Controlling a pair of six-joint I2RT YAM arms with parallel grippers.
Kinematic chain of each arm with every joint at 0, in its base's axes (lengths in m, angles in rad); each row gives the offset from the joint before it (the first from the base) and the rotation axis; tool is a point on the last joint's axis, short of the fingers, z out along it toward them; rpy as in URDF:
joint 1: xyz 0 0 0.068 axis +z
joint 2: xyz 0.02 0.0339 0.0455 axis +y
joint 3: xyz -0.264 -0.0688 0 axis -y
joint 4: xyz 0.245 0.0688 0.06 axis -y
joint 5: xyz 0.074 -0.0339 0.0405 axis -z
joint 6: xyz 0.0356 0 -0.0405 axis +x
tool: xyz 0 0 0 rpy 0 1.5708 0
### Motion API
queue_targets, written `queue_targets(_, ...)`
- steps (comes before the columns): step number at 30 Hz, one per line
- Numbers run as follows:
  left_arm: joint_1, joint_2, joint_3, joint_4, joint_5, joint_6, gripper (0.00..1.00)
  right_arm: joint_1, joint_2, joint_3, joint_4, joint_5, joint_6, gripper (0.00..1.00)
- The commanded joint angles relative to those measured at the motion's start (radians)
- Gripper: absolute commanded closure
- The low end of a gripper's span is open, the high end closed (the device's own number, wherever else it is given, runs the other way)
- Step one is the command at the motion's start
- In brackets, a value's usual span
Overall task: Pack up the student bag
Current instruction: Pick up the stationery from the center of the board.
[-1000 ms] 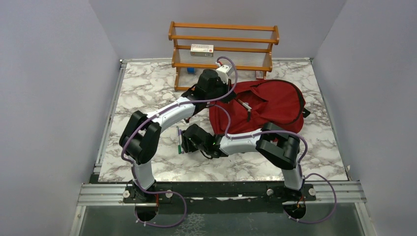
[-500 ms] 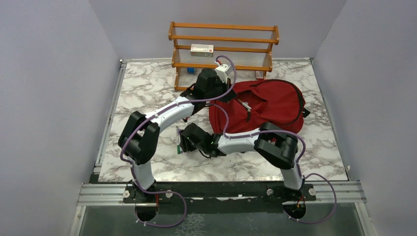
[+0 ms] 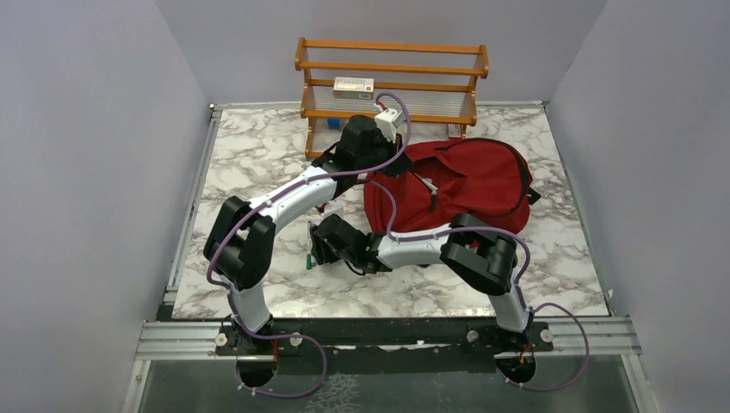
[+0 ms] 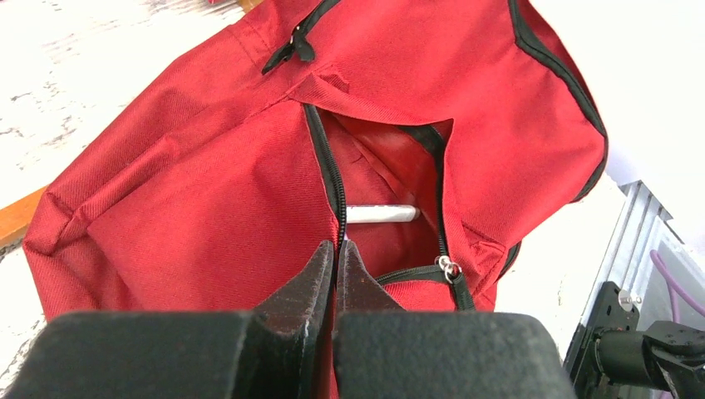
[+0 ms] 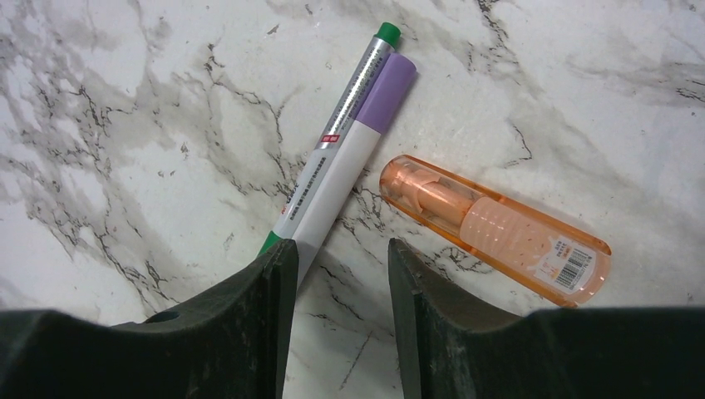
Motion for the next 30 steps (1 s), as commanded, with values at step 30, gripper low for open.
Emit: queue_targets(30,0.027,-0.069,0.06,0.006,0.057,-0.022,1.0,-0.006,0.082,0.111,-0.307,0.092,-0.044,0.62)
